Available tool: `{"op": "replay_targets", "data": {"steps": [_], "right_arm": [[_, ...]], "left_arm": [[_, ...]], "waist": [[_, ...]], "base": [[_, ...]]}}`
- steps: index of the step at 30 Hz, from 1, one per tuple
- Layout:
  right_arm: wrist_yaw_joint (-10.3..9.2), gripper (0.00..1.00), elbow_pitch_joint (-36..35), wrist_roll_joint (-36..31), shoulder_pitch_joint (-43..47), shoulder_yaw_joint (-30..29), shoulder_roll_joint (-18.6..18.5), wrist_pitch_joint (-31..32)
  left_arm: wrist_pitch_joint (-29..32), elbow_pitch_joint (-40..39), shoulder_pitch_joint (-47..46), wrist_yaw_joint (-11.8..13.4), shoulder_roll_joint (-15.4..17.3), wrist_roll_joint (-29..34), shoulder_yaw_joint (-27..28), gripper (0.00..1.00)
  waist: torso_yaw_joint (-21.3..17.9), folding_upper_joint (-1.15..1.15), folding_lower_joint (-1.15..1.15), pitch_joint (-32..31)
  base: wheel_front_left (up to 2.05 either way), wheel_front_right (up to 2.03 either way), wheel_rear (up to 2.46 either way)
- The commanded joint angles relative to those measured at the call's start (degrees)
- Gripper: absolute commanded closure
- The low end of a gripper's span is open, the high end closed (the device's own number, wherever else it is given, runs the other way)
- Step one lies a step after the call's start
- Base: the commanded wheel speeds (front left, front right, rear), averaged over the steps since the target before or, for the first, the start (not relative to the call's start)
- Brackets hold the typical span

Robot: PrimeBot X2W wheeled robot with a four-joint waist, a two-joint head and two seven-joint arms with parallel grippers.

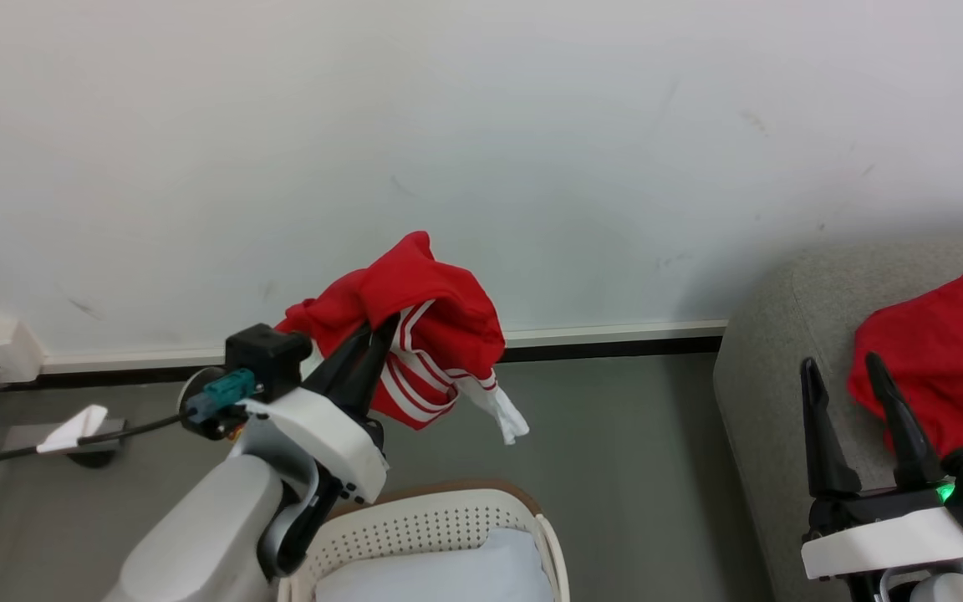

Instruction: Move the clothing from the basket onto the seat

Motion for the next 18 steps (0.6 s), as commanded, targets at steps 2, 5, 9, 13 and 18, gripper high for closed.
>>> {"op": "replay_targets", "data": {"steps": [2, 5, 9, 13, 18], "right_arm": [[-0.13, 0.00, 0.10, 0.21, 0.67, 0.62, 0.24, 0.01], [-0.13, 0.00, -0.09, 0.52, 0.23, 2.31, 0.14, 0.01], [-0.13, 0.00, -1.23, 2.43, -0.58, 8.81, -1.87, 0.01], [-0.13, 0.00, -1.95, 5.10, -1.82, 16.24, -4.08, 0.01], [-0.13, 0.00, -0.58, 7.43, -4.47, 24.87, -5.30, 0.01]], "left_arm": [[1.21, -3.96, 1.55, 1.21, 1.29, -0.53, 0.44, 1.00], [3.05, -9.05, 2.84, 2.67, 2.56, -0.73, 0.63, 1.00], [4.57, -13.23, 4.19, 3.99, 3.39, -0.92, 0.47, 1.00], [5.35, -15.24, 4.71, 4.40, 3.38, -0.84, -0.13, 1.00], [5.63, -16.12, 4.26, 4.34, 2.58, -0.39, -1.09, 1.00]], "waist": [[0.07, 0.00, 0.01, 0.08], [0.05, 0.00, 0.01, 0.17], [0.09, 0.00, 0.01, 0.25], [0.36, 0.00, 0.01, 0.36], [1.29, 0.00, 0.01, 0.55]], "base": [[0.00, 0.00, 0.00], [0.00, 0.00, 0.00], [0.00, 0.00, 0.00], [0.00, 0.00, 0.00], [0.00, 0.00, 0.00]]}}
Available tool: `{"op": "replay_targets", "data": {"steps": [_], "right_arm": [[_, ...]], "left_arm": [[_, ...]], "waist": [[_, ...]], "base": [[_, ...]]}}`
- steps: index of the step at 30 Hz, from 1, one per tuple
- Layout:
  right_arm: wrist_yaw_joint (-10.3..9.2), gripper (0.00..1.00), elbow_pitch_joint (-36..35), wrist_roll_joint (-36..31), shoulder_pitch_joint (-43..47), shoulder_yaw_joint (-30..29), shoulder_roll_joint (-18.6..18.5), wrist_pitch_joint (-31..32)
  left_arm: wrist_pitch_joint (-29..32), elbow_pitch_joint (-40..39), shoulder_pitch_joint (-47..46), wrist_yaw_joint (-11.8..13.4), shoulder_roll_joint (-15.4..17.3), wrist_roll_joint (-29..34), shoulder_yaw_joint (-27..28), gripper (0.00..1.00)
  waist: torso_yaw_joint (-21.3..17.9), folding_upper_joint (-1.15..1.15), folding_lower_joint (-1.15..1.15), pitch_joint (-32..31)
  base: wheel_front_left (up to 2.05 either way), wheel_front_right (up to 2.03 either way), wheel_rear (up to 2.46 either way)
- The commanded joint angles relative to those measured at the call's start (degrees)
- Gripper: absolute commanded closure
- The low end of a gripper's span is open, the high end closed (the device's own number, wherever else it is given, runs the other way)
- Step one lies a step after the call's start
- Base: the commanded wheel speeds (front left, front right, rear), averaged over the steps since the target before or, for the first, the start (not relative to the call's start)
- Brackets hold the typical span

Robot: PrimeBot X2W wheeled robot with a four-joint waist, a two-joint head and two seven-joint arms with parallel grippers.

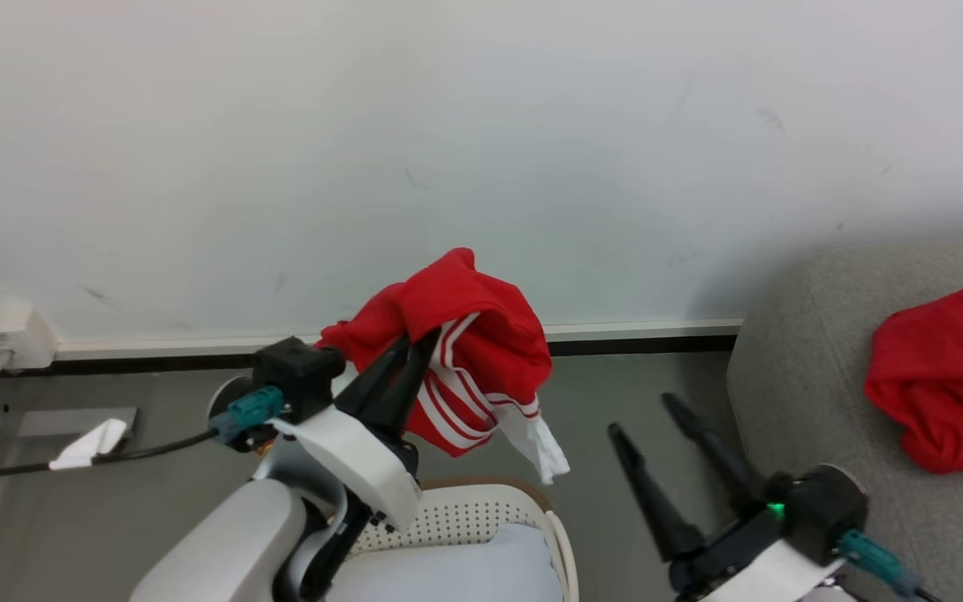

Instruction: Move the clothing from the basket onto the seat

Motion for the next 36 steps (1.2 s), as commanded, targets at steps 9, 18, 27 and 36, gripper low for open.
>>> {"op": "replay_targets", "data": {"steps": [9, 18, 27, 36], "right_arm": [[-0.13, 0.00, 10.04, 3.34, -8.02, 9.03, 1.65, 0.03], [-0.13, 0.00, 20.50, 8.35, -13.62, 15.18, 2.03, 0.03], [-0.13, 1.00, 20.86, 10.05, -13.79, 16.08, 2.14, 0.03], [-0.13, 1.00, 18.78, 9.73, -11.98, 12.71, 1.50, 0.03]], "left_arm": [[0.02, -0.78, -1.53, -1.71, -2.88, 1.40, -3.23, 1.00], [0.85, -1.94, -1.74, -4.05, -6.04, 1.98, -7.68, 1.00], [2.02, -2.61, -0.29, -4.61, -6.59, 1.36, -9.93, 1.00], [1.84, -2.18, 0.20, -3.21, -5.86, 0.75, -9.21, 1.00]], "waist": [[4.14, -0.01, 0.00, 0.25], [9.62, -0.01, 0.00, -0.49], [12.57, -0.01, 0.00, -1.15], [11.50, -0.01, 0.00, -0.89]], "base": [[0.00, 0.00, 0.00], [0.00, 0.00, 0.00], [0.00, 0.00, 0.00], [0.00, 0.00, 0.00]]}}
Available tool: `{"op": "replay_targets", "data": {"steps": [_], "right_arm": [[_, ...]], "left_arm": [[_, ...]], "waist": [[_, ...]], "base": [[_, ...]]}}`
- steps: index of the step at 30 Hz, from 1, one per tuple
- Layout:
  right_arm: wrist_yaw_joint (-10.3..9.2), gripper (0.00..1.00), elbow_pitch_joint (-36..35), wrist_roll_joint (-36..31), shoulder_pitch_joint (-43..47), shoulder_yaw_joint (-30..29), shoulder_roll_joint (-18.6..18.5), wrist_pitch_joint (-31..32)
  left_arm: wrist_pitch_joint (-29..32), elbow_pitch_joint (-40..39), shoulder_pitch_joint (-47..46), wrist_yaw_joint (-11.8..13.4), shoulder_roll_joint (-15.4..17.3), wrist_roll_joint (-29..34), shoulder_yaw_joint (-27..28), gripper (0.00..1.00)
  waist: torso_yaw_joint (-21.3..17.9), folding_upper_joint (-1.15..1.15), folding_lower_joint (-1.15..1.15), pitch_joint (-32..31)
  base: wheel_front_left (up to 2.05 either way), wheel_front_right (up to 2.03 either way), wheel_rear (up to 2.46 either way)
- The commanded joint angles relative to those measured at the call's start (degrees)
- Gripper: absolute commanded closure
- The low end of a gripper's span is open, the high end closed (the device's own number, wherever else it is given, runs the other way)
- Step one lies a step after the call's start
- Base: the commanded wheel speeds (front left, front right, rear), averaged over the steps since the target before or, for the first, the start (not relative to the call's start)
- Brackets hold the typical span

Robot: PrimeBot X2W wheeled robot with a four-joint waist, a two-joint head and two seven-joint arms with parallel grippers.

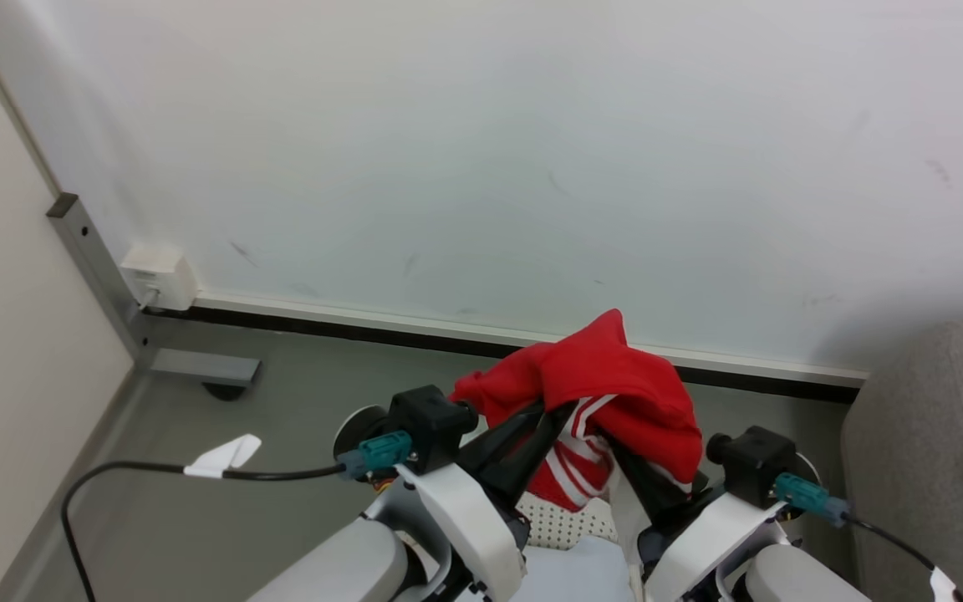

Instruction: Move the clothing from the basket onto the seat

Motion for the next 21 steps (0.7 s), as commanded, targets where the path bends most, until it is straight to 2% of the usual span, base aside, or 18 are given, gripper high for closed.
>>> {"op": "replay_targets", "data": {"steps": [1, 2, 3, 4, 12, 21], "right_arm": [[-0.13, 1.00, -0.76, -0.60, 1.08, -1.46, -0.60, 0.03], [-0.13, 1.00, -1.20, -0.84, 1.34, -2.13, -0.69, 0.03], [-0.13, 1.00, -1.63, -1.02, 1.74, -3.07, -0.89, 0.03], [-0.13, 1.00, -1.93, -1.27, 2.03, -4.05, -1.13, 0.03], [-0.13, 1.00, -5.00, -4.35, 3.39, -11.24, -2.38, 0.00], [-0.13, 1.00, -10.26, -7.73, 3.27, -17.43, -4.60, 0.01]], "left_arm": [[-0.34, 0.03, 0.75, 0.38, 0.15, -0.37, 0.18, 1.00], [-0.38, 0.07, 0.88, 0.42, 0.15, -0.52, 0.32, 0.71], [-0.19, 0.19, 0.99, 0.39, 0.09, -0.81, 0.25, 0.18], [-0.10, 0.20, 1.02, 0.38, 0.13, -0.80, 0.15, 0.00], [-1.06, -0.50, 1.42, 0.60, 0.67, -0.66, 0.14, 0.00], [-2.95, -0.63, 2.13, 1.14, 1.45, -0.80, 0.87, 0.00]], "waist": [[-0.74, 0.00, 0.00, 0.22], [-1.22, 0.00, 0.00, 0.32], [-1.60, 0.00, 0.00, 0.36], [-2.08, 0.00, 0.00, 0.42], [-7.49, 0.00, 0.00, 1.19], [-18.59, 0.00, 0.00, 2.22]], "base": [[0.00, 0.00, 0.00], [0.00, 0.00, 0.00], [0.00, 0.00, 0.00], [0.00, 0.00, 0.00], [0.00, 0.00, 0.00], [0.00, 0.00, 0.00]]}}
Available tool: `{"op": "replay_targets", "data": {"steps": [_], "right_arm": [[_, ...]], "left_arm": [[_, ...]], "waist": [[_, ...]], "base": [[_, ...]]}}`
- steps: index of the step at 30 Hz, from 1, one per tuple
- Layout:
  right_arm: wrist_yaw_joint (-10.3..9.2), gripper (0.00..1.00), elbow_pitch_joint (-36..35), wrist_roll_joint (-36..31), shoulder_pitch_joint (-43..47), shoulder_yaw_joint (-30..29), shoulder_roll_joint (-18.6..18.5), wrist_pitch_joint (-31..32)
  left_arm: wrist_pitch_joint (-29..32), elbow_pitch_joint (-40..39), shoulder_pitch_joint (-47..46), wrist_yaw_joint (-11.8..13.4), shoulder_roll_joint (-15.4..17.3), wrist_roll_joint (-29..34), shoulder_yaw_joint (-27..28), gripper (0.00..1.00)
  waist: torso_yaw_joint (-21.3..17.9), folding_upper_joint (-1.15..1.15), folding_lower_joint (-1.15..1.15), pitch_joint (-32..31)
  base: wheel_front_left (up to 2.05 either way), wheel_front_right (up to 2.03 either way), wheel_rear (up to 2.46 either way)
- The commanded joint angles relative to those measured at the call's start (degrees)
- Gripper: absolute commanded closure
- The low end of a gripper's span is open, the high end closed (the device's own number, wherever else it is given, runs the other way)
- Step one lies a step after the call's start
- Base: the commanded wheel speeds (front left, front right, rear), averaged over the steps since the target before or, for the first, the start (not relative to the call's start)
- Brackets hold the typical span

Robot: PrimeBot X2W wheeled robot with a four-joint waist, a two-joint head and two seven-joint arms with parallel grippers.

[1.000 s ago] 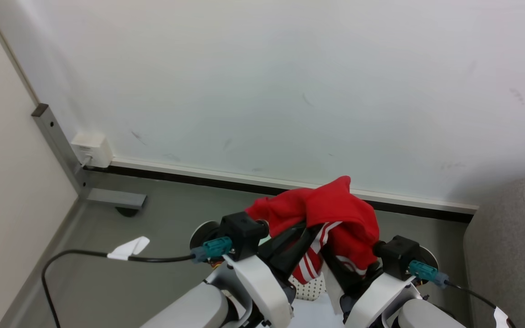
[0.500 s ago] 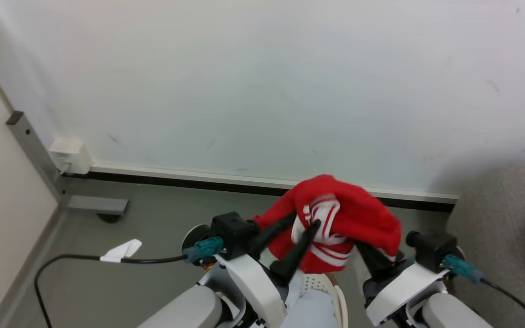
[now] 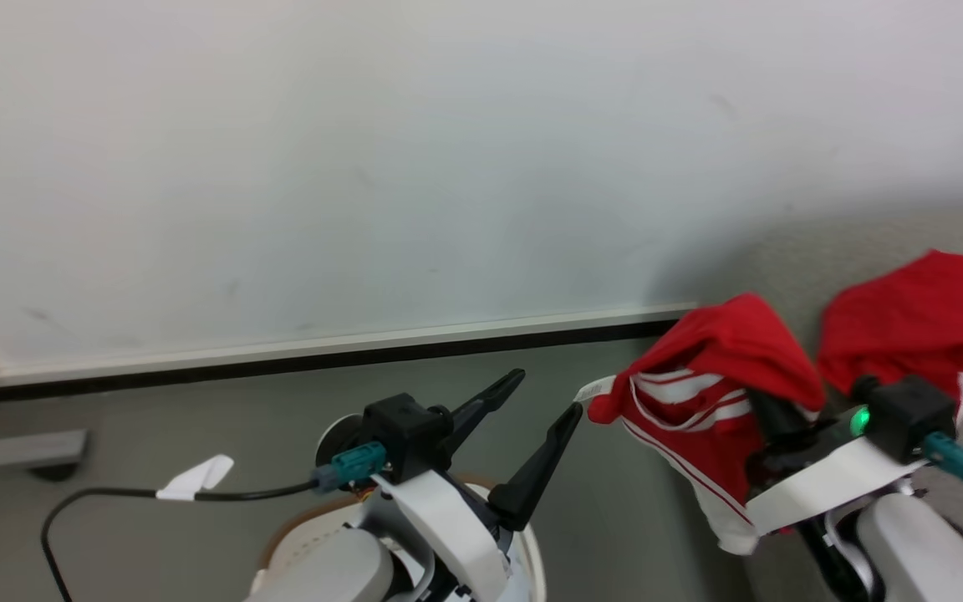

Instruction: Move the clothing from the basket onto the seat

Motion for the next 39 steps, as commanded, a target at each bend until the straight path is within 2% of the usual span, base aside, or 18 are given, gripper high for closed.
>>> {"op": "replay_targets", "data": {"steps": [1, 10, 19, 24, 28, 33, 34, 39], "right_arm": [[-0.13, 1.00, -0.81, -0.69, -0.07, -0.69, -0.62, 0.00], [-0.13, 1.00, -7.84, -3.92, 0.65, -8.54, -3.33, 0.00], [-0.13, 1.00, -12.27, -5.71, 2.31, -12.21, -3.28, -0.01], [-0.13, 1.00, -13.67, -4.29, 0.79, -14.94, -3.24, -0.01], [-0.13, 1.00, -12.64, -1.97, -3.34, -16.55, -4.67, 0.00], [-0.13, 1.00, -9.93, 0.63, -10.11, -21.67, -7.69, -0.01], [-0.13, 1.00, -9.06, -0.59, -11.00, -22.87, -8.88, 0.01], [-0.13, 1.00, -4.91, -0.74, -16.55, -28.95, -10.15, 0.01]], "left_arm": [[-0.42, 0.01, 0.59, 0.07, 0.46, 0.10, 0.15, 0.00], [-1.51, -0.14, -0.37, 0.03, 1.30, 1.00, 0.13, 0.00], [-2.88, -0.28, -1.52, -0.65, 2.31, 2.87, -0.82, 0.00], [-2.64, 0.16, -2.72, -1.59, 2.27, 3.29, -1.50, 0.00], [-1.84, -0.08, -3.58, -1.56, 3.25, 3.70, -1.55, 0.00], [0.90, -2.21, -5.70, -1.34, 5.12, 4.45, -1.46, 0.00], [1.59, -2.68, -6.05, -1.27, 5.67, 4.51, -1.30, 0.00], [4.15, -5.96, -8.43, -0.80, 8.91, 5.60, -0.22, 0.00]], "waist": [[-4.75, 0.00, 0.00, 0.67], [-16.05, 0.00, 0.00, 2.55], [-23.14, 0.00, 0.00, 4.68], [-23.67, 0.00, 0.00, 6.95], [-23.90, 0.00, 0.00, 9.92], [-20.89, 0.00, 0.00, 16.67], [-20.23, 0.00, 0.00, 18.15], [-16.75, 0.00, 0.00, 25.45]], "base": [[0.00, 0.00, 0.00], [0.00, 0.00, 0.00], [0.00, 0.00, 0.00], [0.00, 0.00, 0.00], [0.00, 0.00, 0.00], [0.00, 0.00, 0.00], [0.00, 0.00, 0.00], [0.00, 0.00, 0.00]]}}
